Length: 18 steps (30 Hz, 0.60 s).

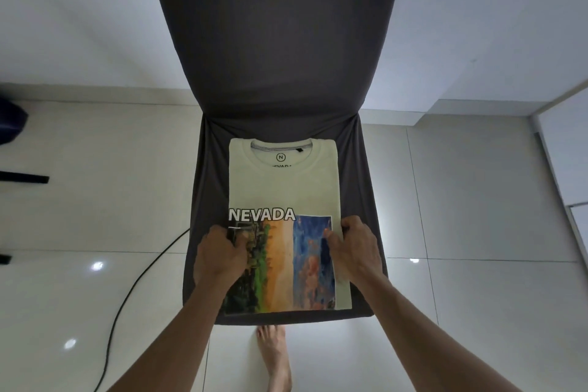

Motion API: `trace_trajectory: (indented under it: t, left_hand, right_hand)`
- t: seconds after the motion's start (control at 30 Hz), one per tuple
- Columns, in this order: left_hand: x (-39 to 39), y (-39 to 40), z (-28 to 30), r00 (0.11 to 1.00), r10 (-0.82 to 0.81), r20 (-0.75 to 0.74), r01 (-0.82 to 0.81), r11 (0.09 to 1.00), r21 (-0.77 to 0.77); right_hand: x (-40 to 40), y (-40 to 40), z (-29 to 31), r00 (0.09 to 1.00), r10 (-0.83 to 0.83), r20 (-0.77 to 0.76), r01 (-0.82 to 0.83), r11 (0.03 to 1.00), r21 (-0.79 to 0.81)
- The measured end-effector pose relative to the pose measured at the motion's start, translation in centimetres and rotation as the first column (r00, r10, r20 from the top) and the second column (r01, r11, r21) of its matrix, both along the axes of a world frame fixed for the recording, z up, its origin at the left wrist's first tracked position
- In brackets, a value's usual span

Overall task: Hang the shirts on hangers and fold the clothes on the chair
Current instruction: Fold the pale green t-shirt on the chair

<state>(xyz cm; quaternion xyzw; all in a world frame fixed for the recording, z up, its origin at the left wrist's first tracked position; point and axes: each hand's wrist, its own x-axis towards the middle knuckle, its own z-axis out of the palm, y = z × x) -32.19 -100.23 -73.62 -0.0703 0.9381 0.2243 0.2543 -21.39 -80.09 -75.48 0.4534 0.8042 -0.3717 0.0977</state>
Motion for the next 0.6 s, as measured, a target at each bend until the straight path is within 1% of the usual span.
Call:
trace_trajectory:
  t: [0.17, 0.33, 0.43, 0.5, 0.57, 0.6]
  left_hand:
    - [-4.6, 2.4, -0.6, 0.998, 0.048, -0.036, -0.045, 0.996, 0.079]
    - [-9.8, 4.8, -1.0, 0.979, 0.195, -0.057, -0.179, 0.96, 0.215]
    - [-12.8, 5.9, -1.8, 0.974, 0.223, -0.048, -0.206, 0.95, 0.236]
    - [-13.9, 6.3, -2.5, 0.976, 0.21, -0.055, -0.192, 0.952, 0.237]
    - [-14.2, 6.5, -3.2, 0.975, 0.19, -0.114, -0.161, 0.962, 0.222]
    - [-14.1, 6.5, -3.3, 0.97, 0.192, -0.146, -0.158, 0.963, 0.218]
  right_hand:
    - [-4.9, 2.0, -0.2, 0.992, -0.118, -0.052, 0.113, 0.989, -0.099]
    - [-10.0, 4.1, 0.0, 0.956, -0.272, -0.107, 0.25, 0.951, -0.18]
    - [-12.5, 5.5, -0.1, 0.942, -0.322, -0.095, 0.298, 0.933, -0.201]
    - [-13.5, 6.3, -0.3, 0.929, -0.357, -0.097, 0.329, 0.917, -0.224]
    - [-14.1, 6.7, -0.5, 0.916, -0.375, -0.141, 0.345, 0.917, -0.199]
    - [-14.3, 6.7, -0.6, 0.918, -0.359, -0.169, 0.336, 0.93, -0.15]
